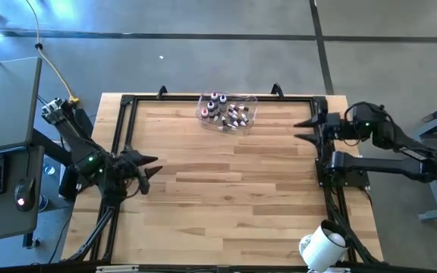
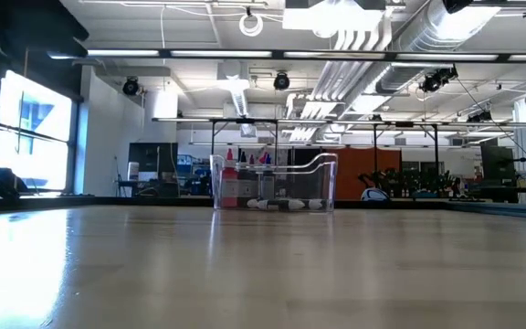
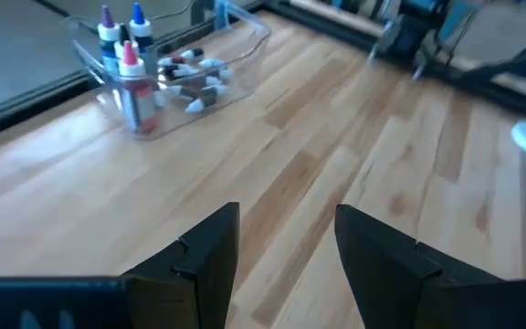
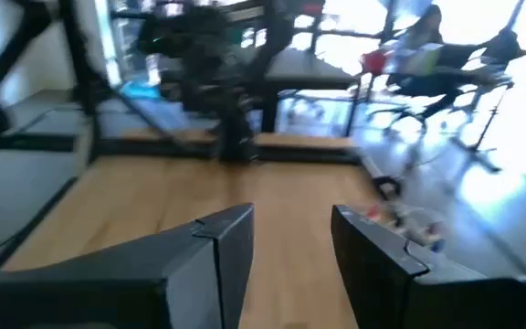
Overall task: Pick & Place food coloring
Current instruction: Return to Home Position
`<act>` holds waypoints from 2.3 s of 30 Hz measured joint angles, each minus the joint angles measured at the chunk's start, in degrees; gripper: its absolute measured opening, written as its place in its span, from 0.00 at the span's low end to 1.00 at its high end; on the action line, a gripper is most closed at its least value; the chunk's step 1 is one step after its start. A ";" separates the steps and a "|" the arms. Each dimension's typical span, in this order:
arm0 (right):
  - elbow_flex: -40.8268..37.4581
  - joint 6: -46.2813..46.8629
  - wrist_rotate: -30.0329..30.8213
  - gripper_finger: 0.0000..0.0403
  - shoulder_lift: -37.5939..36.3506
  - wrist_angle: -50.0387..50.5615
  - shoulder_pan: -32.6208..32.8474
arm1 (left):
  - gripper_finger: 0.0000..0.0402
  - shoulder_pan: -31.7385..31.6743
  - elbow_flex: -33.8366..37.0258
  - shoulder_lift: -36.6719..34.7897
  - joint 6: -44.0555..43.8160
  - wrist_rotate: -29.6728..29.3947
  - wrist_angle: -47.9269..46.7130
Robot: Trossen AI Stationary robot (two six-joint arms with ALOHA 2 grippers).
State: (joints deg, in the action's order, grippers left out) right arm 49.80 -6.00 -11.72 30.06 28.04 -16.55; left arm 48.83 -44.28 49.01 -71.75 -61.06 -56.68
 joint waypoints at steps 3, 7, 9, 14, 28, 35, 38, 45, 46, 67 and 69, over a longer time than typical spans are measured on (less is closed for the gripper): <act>-3.08 1.02 -2.66 0.35 -0.45 -1.05 1.11 | 0.45 -0.07 7.56 -4.65 8.16 -3.27 11.88; -14.02 2.56 -2.80 0.35 -0.61 -12.41 2.28 | 0.45 -0.06 14.57 -8.96 23.15 -5.06 26.00; -18.80 2.54 -2.56 0.35 -0.57 -18.37 2.38 | 0.45 -0.06 17.59 -10.43 29.57 -4.04 33.22; -25.41 2.60 -1.28 0.35 -2.04 -24.69 2.38 | 0.45 -0.08 25.45 -12.75 44.18 0.05 53.22; -34.54 7.64 -4.00 0.35 -13.38 -23.15 2.38 | 0.45 -0.10 42.72 -13.33 72.84 7.60 95.31; -40.35 7.61 -5.36 0.35 -17.54 -27.41 2.38 | 0.45 -0.08 43.19 -13.64 78.08 6.69 95.71; -41.65 7.54 -5.37 0.35 -18.73 -27.43 2.38 | 0.45 -0.08 43.24 -16.40 83.64 3.54 98.09; -42.32 7.61 -5.39 0.35 -19.18 -26.35 2.38 | 0.45 -0.07 43.33 -28.95 91.38 9.11 92.76; -42.32 7.63 -5.39 0.35 -19.18 -26.26 2.38 | 0.45 -0.08 43.33 -30.87 91.50 8.92 91.38; -42.32 8.32 -5.39 0.35 -19.16 -26.62 2.38 | 0.45 -0.08 43.43 -42.11 73.21 10.58 64.50; -42.32 8.87 -5.36 0.35 -19.16 -27.94 2.38 | 0.45 -0.08 43.43 -42.15 73.17 10.94 64.15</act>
State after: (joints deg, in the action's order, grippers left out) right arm 7.49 2.87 -17.08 10.90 0.10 -14.17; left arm 48.75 -0.84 6.85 1.42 -50.12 7.47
